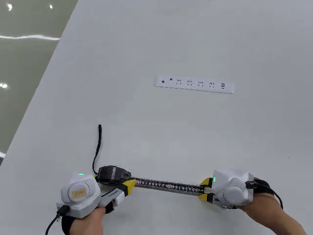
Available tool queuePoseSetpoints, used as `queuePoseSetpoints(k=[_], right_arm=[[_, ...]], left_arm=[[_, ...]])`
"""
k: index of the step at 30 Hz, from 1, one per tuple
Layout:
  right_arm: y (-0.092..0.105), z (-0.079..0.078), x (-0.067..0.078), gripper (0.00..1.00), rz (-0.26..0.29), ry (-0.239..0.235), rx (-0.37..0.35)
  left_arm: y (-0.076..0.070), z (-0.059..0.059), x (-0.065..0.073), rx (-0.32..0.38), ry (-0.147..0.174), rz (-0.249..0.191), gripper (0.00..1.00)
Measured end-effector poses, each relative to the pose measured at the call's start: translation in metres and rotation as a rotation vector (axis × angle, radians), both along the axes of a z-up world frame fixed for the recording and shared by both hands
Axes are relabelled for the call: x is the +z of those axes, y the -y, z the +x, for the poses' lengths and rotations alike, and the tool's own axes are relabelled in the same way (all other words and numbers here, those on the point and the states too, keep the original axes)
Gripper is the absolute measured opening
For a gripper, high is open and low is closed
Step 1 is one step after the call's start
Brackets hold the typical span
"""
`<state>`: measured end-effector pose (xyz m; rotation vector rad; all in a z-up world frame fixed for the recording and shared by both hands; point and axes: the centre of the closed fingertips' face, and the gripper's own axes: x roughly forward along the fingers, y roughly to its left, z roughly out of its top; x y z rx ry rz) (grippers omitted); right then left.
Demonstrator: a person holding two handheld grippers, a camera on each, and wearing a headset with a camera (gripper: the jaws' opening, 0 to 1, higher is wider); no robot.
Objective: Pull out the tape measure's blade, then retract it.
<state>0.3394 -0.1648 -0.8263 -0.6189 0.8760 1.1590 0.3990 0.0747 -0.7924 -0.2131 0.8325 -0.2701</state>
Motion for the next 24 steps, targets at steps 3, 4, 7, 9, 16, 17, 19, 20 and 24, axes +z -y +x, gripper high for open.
queuePoseSetpoints(k=[3, 4, 7, 9, 16, 17, 19, 20, 24], right_arm=[[0.0, 0.0, -0.001, 0.14, 0.005, -0.004, -0.006], [0.0, 0.0, 0.0, 0.14, 0.012, -0.007, -0.012], [0.0, 0.0, 0.001, 0.14, 0.027, -0.014, -0.027], [0.0, 0.0, 0.001, 0.14, 0.027, -0.013, -0.028], [0.0, 0.0, -0.001, 0.14, 0.023, -0.008, -0.023], [0.0, 0.0, -0.001, 0.14, 0.023, -0.008, -0.023], [0.0, 0.0, 0.0, 0.14, 0.022, -0.008, -0.024], [0.0, 0.001, 0.0, 0.14, 0.022, -0.008, -0.024], [0.0, 0.0, 0.0, 0.14, 0.02, -0.007, -0.023]], left_arm=[[-0.001, 0.002, -0.003, 0.019, -0.003, -0.004, 0.73], [-0.001, 0.003, -0.004, 0.032, -0.006, -0.006, 0.73], [-0.003, 0.005, -0.005, 0.064, -0.007, -0.01, 0.71], [-0.004, 0.006, -0.007, 0.065, -0.007, -0.002, 0.69], [-0.006, 0.006, -0.011, 0.06, -0.004, 0.033, 0.65], [-0.005, 0.006, -0.012, 0.049, -0.002, 0.045, 0.66], [-0.005, 0.005, -0.013, 0.036, 0.002, 0.057, 0.66], [-0.005, 0.005, -0.013, 0.036, 0.002, 0.056, 0.66], [-0.005, 0.005, -0.013, 0.038, 0.005, 0.053, 0.66]])
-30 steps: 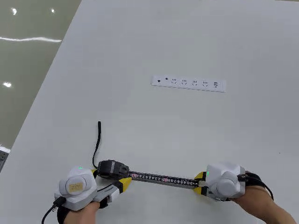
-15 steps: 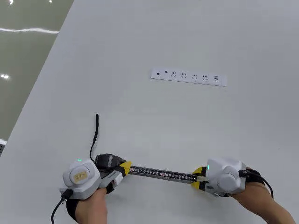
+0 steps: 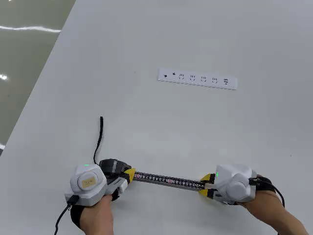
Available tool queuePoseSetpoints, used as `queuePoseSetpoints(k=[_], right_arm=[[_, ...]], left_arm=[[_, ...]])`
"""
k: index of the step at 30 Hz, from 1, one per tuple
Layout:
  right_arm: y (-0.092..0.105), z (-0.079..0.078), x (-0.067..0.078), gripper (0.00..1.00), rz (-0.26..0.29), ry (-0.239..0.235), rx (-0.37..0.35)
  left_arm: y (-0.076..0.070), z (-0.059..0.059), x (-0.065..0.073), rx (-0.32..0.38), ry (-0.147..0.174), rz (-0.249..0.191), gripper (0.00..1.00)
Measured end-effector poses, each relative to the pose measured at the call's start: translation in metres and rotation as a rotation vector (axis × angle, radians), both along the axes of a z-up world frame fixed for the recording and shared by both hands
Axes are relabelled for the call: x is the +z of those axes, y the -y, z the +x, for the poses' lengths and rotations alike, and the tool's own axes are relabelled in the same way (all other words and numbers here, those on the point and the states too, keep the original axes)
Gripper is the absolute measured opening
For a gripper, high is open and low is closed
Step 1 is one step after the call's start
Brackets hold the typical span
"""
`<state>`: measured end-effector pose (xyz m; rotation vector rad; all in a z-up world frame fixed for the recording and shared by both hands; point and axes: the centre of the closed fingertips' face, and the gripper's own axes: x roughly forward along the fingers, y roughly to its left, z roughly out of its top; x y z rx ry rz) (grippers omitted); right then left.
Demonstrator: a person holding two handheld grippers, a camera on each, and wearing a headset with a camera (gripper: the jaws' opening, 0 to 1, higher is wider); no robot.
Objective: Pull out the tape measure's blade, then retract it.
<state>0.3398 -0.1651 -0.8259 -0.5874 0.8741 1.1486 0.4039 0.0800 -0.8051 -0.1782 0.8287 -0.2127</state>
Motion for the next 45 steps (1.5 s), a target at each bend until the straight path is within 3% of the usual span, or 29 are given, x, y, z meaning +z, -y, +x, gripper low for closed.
queuePoseSetpoints(k=[11, 18, 24, 31, 35, 41, 45], right_arm=[[-0.001, -0.004, 0.0, 0.14, -0.026, 0.011, 0.021], [-0.001, -0.005, 0.001, 0.14, -0.027, 0.012, 0.023], [-0.003, -0.01, 0.001, 0.14, -0.041, 0.026, 0.044], [-0.004, -0.001, 0.018, 0.14, 0.009, 0.058, 0.011], [-0.006, 0.002, 0.025, 0.14, 0.01, 0.078, 0.027], [-0.007, 0.0, 0.019, 0.14, -0.046, 0.093, 0.09], [-0.007, -0.001, 0.016, 0.13, -0.048, 0.091, 0.091]], left_arm=[[-0.001, -0.001, 0.002, -0.031, 0.037, 0.008, 0.64], [-0.001, -0.001, 0.002, -0.039, 0.041, 0.007, 0.63], [-0.003, 0.0, 0.004, -0.046, 0.036, -0.035, 0.62], [-0.006, 0.0, 0.006, -0.016, 0.044, -0.102, 0.62], [-0.006, 0.001, 0.006, -0.015, 0.046, -0.109, 0.62], [-0.004, 0.0, 0.005, -0.023, 0.046, -0.108, 0.62], [-0.003, -0.002, 0.005, -0.032, 0.042, -0.104, 0.62]])
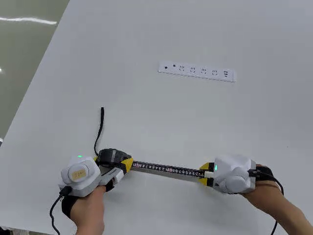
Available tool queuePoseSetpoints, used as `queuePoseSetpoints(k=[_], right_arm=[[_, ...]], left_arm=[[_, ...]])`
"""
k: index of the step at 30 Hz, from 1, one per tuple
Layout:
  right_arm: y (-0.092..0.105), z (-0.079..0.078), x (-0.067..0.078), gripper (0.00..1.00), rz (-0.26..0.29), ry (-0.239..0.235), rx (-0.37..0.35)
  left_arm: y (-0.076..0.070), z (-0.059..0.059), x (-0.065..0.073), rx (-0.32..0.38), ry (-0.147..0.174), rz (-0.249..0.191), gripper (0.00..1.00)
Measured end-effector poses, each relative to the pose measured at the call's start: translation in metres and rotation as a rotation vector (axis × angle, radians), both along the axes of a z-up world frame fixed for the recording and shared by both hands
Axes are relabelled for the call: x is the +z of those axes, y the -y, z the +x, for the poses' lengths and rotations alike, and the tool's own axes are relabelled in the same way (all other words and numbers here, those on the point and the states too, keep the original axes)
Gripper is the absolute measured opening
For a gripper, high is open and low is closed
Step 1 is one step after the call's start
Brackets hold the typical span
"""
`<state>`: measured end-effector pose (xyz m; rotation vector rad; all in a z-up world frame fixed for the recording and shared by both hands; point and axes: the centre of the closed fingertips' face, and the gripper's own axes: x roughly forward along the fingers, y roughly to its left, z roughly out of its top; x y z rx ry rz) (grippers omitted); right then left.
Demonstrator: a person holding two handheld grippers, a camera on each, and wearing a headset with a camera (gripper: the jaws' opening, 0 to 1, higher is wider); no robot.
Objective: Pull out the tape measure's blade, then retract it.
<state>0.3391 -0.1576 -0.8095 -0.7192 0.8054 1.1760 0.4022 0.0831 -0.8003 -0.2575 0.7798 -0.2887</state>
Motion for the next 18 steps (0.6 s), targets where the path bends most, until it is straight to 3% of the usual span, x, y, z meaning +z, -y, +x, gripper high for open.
queuePoseSetpoints(k=[17, 18], right_arm=[[0.003, 0.003, -0.007, 0.14, 0.014, 0.016, -0.021], [0.005, 0.004, -0.014, 0.15, 0.05, 0.021, -0.08]], left_arm=[[0.002, 0.001, 0.001, 0.014, 0.015, 0.019, 0.63], [0.001, 0.003, 0.002, 0.027, 0.044, 0.06, 0.64]])
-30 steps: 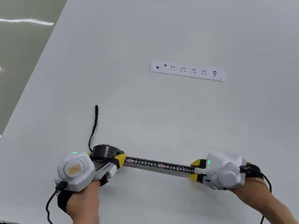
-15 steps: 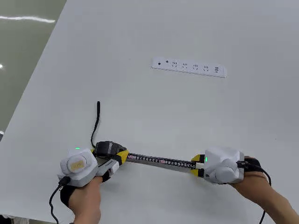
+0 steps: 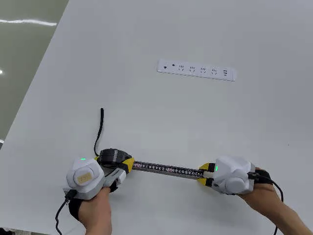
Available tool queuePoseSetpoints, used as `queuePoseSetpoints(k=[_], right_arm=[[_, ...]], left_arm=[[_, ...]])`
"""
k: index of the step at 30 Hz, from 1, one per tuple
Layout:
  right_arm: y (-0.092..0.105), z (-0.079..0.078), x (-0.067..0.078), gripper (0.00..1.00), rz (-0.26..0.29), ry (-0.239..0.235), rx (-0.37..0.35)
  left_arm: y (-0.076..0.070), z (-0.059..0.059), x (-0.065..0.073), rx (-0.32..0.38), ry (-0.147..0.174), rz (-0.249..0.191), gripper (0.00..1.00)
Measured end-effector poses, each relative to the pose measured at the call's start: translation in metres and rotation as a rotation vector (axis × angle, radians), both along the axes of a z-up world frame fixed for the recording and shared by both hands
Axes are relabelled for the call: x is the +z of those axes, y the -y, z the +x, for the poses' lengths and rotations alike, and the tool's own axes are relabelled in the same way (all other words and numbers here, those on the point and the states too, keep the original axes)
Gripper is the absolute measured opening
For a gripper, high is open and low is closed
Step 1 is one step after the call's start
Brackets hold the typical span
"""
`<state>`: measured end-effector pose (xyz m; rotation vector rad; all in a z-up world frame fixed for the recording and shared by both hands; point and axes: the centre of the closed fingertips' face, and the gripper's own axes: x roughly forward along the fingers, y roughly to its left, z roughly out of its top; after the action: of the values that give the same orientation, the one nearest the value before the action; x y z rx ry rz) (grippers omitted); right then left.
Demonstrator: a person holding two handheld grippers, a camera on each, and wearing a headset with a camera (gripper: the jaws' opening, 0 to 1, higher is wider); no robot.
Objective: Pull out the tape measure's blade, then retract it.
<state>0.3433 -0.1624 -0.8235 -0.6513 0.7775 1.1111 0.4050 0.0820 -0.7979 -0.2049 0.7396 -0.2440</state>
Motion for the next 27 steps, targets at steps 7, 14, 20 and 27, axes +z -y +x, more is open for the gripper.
queuePoseSetpoints(k=[7, 14, 20, 27], right_arm=[[0.003, 0.001, 0.0, 0.16, 0.018, 0.029, -0.009], [0.001, 0.0, 0.0, 0.15, 0.059, 0.017, -0.022], [0.0, 0.0, 0.0, 0.15, 0.078, 0.007, -0.043], [-0.016, 0.0, -0.001, 0.14, 0.116, 0.008, -0.035]], left_arm=[[0.002, 0.006, 0.001, -0.034, 0.049, 0.151, 0.66], [0.0, 0.008, 0.0, -0.043, 0.064, 0.167, 0.66], [-0.001, 0.007, 0.001, -0.064, 0.069, 0.186, 0.65], [-0.002, 0.007, 0.0, -0.086, 0.043, 0.197, 0.63]])
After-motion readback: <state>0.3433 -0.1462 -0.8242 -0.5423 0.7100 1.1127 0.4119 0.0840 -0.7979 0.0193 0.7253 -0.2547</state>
